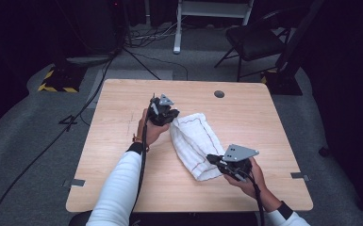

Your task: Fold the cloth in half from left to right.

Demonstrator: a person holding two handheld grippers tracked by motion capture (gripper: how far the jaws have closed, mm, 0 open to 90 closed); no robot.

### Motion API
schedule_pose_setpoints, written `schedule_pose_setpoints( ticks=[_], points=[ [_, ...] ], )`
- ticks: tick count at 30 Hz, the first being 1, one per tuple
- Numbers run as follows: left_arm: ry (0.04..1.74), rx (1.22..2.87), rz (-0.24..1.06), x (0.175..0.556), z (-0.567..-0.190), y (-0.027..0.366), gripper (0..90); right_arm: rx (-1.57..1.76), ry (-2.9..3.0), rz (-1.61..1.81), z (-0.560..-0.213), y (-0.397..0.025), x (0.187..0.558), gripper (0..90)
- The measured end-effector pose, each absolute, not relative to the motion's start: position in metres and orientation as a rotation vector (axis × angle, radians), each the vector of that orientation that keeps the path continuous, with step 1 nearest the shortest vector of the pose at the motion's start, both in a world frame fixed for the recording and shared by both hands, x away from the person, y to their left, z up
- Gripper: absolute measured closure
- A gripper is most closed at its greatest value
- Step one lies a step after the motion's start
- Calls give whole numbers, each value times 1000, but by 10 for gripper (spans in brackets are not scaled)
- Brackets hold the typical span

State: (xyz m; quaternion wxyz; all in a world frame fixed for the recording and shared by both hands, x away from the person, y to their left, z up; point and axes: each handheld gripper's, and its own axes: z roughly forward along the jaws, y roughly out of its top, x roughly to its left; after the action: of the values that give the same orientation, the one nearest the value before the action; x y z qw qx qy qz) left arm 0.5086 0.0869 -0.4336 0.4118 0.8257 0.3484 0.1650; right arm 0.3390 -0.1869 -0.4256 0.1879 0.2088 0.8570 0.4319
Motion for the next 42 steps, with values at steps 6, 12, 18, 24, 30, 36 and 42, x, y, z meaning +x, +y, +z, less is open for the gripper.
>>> schedule_pose_setpoints(
  ticks=[6, 12, 18, 24, 30, 36, 42],
  points=[
    [833, 2109, 416, 517, -430, 56, 849, 648, 2377, 1189, -426, -212, 338, 873],
    [807, 2129, 408, 526, -435, 26, 848, 714, 2352, 1147, -431, -235, 336, 873],
    [847, 2138, 487, 529, -444, -1, 737, 761, 2380, 1061, -443, -247, 336, 867],
    [844, 2109, 390, 515, -440, 2, 426, 843, 2409, 984, -456, -256, 344, 692],
    [755, 2136, 329, 474, -436, 24, 276, 871, 2392, 1002, -456, -261, 351, 597],
    [636, 2207, 278, 417, -448, 33, 251, 883, 2396, 933, -464, -263, 365, 583],
    [612, 2272, 244, 388, -474, 29, 262, 860, 2474, 893, -480, -260, 376, 602]
  ],
)
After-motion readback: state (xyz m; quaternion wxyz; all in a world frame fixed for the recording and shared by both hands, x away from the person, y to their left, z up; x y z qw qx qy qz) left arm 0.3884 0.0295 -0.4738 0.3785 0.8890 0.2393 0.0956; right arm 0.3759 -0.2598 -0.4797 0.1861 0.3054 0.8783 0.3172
